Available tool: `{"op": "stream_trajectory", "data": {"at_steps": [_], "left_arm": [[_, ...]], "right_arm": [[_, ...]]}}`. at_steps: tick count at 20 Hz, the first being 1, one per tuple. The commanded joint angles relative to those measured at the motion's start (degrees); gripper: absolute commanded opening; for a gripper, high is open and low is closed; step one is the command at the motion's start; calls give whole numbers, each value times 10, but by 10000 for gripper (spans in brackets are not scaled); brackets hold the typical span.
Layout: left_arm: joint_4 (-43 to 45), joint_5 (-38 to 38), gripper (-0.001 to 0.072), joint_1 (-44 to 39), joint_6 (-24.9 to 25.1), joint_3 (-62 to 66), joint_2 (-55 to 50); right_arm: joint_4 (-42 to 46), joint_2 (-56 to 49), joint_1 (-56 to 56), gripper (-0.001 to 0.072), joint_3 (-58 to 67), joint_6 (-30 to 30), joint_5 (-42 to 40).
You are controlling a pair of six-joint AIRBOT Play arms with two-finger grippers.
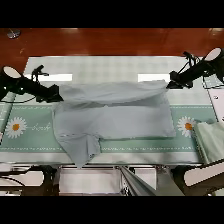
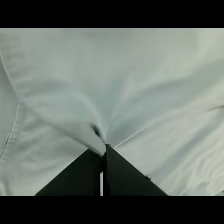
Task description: Fold the shirts.
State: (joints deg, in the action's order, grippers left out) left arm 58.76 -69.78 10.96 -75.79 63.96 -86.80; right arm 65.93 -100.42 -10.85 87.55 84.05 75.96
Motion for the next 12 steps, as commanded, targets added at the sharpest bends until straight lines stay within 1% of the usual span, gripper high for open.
{"op": "stream_trajectory", "data": {"at_steps": [1,2,3,4,6,7,8,10,12], "left_arm": [[7,-22,346,23,1,-12,1],[10,-57,685,37,-1,8,2],[14,-90,701,54,-1,27,4],[14,-113,702,72,-1,37,14],[15,-128,702,105,-1,15,55],[19,-127,702,120,0,-20,84],[34,-116,702,131,-1,-65,113],[76,-78,702,148,-21,-180,177],[52,-37,702,174,-30,-290,241]], "right_arm": [[-2,-2,-15,627,-16,42,-12],[-9,1,-29,627,3,41,22],[-11,8,-43,626,19,36,54],[-7,25,-60,626,25,28,73],[29,76,-91,625,5,19,89],[46,110,-104,624,-30,13,77],[44,147,-114,624,-78,10,51],[-3,227,-123,624,-206,-19,-14],[-85,302,-121,624,-340,-63,-70]]}}
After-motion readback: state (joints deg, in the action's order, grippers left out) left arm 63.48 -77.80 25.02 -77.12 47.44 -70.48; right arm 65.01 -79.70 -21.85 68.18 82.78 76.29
